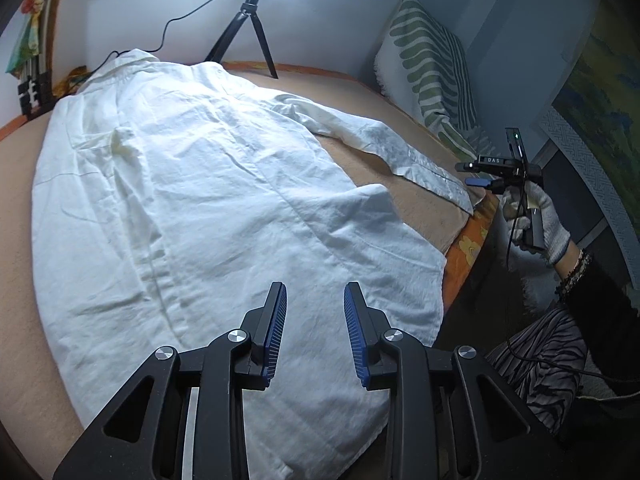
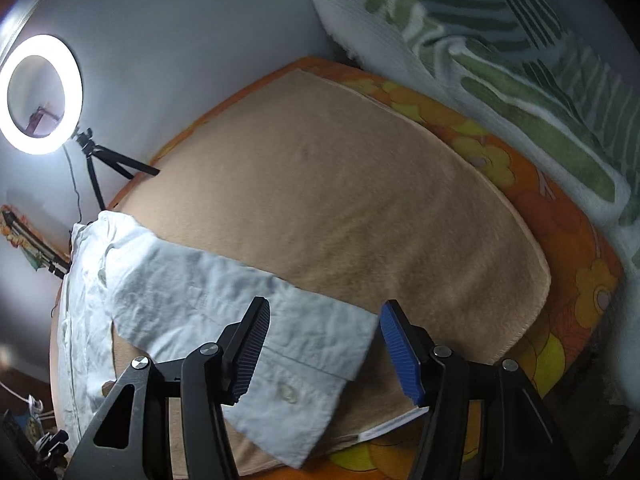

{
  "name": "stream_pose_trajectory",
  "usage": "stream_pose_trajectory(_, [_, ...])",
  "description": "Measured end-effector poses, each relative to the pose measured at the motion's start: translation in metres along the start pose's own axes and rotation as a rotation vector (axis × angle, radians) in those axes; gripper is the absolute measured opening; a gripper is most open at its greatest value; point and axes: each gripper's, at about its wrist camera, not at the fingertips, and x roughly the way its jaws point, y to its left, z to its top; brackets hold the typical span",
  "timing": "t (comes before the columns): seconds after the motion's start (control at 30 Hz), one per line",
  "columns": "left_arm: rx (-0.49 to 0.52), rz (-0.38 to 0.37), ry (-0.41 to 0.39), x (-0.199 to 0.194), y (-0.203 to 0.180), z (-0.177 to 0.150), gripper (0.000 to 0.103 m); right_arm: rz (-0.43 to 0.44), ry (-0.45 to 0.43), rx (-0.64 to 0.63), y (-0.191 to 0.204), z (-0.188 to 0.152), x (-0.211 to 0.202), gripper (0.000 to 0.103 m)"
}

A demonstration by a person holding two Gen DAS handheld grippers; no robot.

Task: Fold small clothes
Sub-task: 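Release both grippers and move the right gripper to the sleeve cuff, then grasp the sleeve cuff with the right gripper and lay it across the shirt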

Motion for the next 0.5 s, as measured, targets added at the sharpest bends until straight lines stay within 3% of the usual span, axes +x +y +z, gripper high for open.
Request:
stream_pose_trajectory(0.27, [-0.006,-0.016,0.021,0.010,-0.008,0.003,0.028,-0.035,-0.003,-0.078,0.005,-0.010,0.007,0.058])
stream_pose_trajectory(0.37, [0.020,-0.002,0.015,0.007,-0.013,0.000,0.028,-0.076,-0.001,-0.160,0.021,-0.015,0.011,0.040])
stream_pose_trajectory(0.43, [0.019,0.005,0.006,0.006,-0.012,-0.001,0.028,-0.089,-0.001,-0.200,0.029,-0.020,0.012,0.020])
stream_pose_trajectory(0.47, [0.010,0.005,0.004,0.006,-0.010,-0.002,0.028,-0.103,-0.008,-0.215,0.034,-0.022,0.011,0.015])
stream_pose_trajectory(0.5, [0.000,0.004,0.005,0.007,-0.008,-0.002,0.028,-0.101,-0.007,-0.221,0.037,-0.023,0.011,0.002])
